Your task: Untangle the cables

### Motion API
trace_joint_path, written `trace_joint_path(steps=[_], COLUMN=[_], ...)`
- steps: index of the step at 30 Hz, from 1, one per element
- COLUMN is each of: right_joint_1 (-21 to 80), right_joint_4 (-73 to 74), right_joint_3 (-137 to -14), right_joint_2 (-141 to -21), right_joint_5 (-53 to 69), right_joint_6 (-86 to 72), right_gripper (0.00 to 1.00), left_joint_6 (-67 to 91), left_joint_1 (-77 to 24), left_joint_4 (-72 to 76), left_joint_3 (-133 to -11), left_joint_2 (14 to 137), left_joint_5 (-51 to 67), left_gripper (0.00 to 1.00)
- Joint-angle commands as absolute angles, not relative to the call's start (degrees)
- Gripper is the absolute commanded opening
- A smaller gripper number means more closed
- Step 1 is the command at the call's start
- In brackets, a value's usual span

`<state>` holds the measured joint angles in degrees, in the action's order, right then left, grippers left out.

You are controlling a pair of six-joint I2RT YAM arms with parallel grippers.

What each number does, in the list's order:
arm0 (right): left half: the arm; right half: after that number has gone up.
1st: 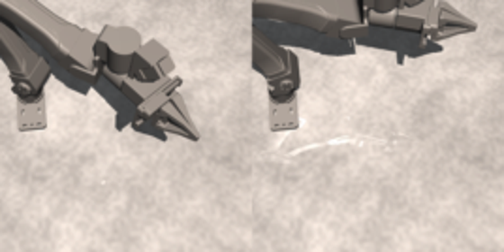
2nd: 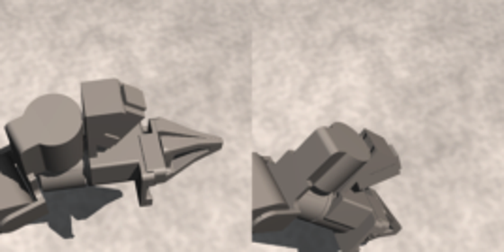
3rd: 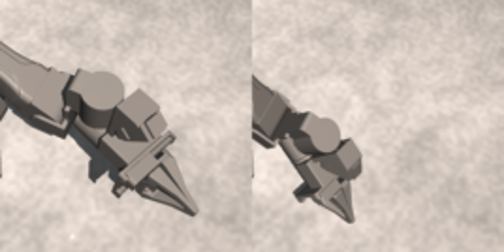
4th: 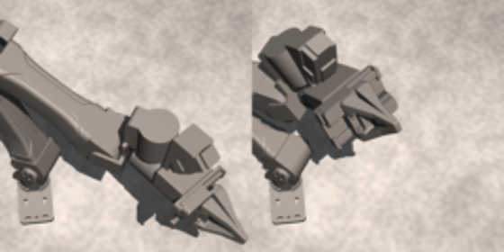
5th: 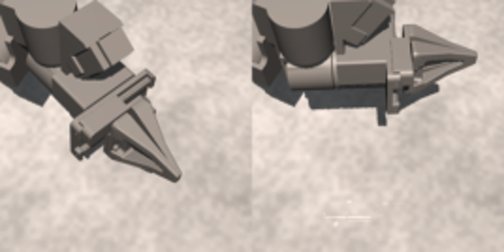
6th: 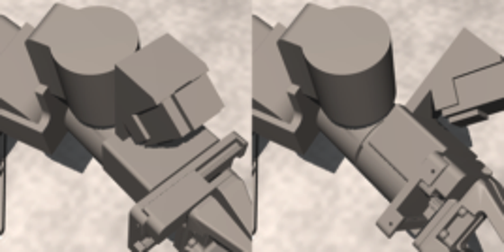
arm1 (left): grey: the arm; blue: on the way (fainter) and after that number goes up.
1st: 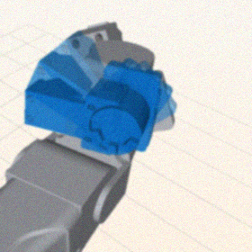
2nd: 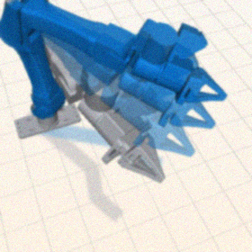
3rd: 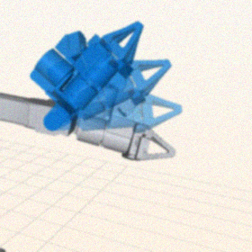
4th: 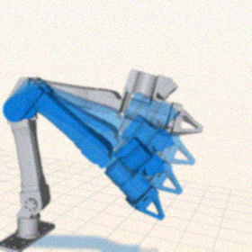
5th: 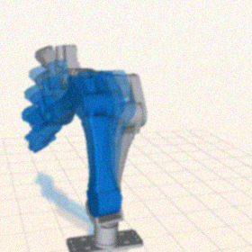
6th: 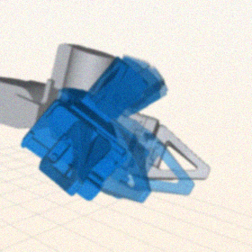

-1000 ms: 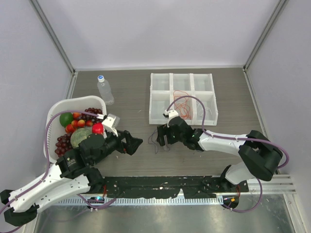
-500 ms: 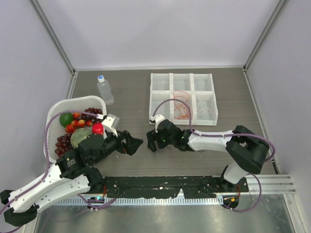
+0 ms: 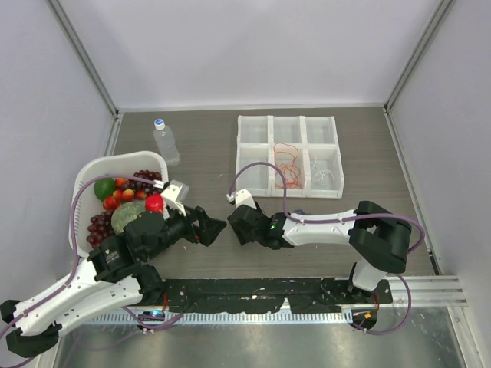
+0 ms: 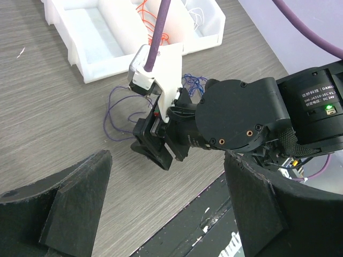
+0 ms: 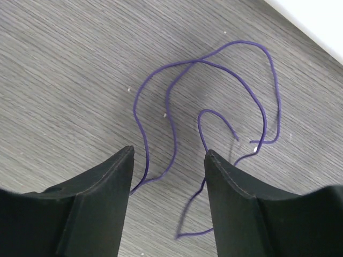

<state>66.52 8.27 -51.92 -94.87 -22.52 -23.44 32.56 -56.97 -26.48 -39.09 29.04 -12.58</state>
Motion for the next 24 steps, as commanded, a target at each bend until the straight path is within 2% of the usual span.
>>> trace_joint_path(steps=[1, 10, 14, 16, 19, 21, 23, 24], right_joint_1=[66.88, 67.15, 67.85, 68.29, 69.43, 70.13, 70.31, 70.40], right_joint_4=[9.49, 9.40, 7.48, 8.08, 10.72, 12.13, 12.39, 12.57], right_joint_3=[-51.77, -47.64, -45.88, -46.05, -47.72, -48.25, -48.43, -48.51], right_joint_2=[-92.03, -89.21, -88.07, -88.42, -88.42, -87.90, -87.11, -86.84], right_joint_5=[-27.33, -27.42, -27.77, -28.12, -30.57, -32.08, -32.52, -32.78], right_joint_6=[-25.31, -30.31, -31.90, -32.34, -33.22, -33.40, -33.66, -33.75], right_gripper=[0.62, 0.65, 0.59, 0.47, 0.21, 0.10, 0.01, 0.01], left_joint_6=[32.43, 31.73, 31.64, 31.64, 31.82, 31.82, 31.64, 31.64], left_joint_1=[-56.86, -56.95, -56.87, -56.86, -56.87, -56.87, -56.86, -56.87], left_joint_4=[-24.61, -24.78, -24.35, -24.17, -24.78, -24.96, -24.96, -25.05], left_joint_3=[-41.13, -41.48, -41.57, -41.13, -41.83, -41.84, -41.40, -41.14], left_joint_2=[29.27, 29.18, 29.36, 29.09, 29.44, 29.09, 28.39, 28.21], left_joint_5=[-12.40, -12.57, -11.78, -12.13, -11.87, -11.69, -12.13, -12.30], left_gripper=[0.90, 0.90, 0.90, 0.90, 0.90, 0.90, 0.90, 0.90])
